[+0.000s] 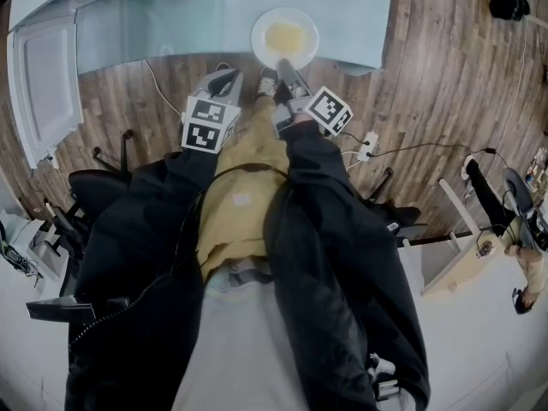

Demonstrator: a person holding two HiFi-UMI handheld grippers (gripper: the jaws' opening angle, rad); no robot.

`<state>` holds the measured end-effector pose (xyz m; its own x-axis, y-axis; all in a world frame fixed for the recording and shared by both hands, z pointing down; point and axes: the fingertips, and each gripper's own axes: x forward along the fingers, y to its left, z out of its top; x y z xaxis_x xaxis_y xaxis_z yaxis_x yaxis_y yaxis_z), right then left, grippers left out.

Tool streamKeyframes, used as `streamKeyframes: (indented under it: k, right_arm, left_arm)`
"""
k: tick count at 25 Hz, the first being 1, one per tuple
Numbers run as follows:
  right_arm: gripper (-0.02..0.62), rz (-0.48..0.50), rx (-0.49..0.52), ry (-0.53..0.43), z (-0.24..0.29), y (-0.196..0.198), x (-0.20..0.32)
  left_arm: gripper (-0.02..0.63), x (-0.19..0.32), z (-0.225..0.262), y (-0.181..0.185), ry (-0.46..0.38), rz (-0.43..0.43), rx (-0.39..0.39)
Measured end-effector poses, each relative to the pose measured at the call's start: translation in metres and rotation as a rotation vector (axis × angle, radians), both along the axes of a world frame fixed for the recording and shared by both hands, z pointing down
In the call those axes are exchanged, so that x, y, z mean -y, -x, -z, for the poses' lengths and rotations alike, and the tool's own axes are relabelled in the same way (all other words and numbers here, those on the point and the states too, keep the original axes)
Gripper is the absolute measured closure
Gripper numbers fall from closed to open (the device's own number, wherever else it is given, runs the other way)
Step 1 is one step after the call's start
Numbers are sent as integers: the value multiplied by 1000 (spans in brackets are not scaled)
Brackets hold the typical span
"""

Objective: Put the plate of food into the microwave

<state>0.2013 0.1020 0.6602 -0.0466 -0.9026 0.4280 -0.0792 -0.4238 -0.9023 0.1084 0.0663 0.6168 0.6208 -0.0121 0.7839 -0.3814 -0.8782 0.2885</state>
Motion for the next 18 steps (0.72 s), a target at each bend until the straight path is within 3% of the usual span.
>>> streamKeyframes:
  k: [5, 18]
  right_arm:
    - [583, 25, 17, -13, 10, 11, 3]
    - [583, 217, 6, -80, 43, 82, 63]
  left_arm:
    - [611, 5, 5, 8, -13, 33, -16]
    - [611, 42, 21, 59, -29, 210, -39]
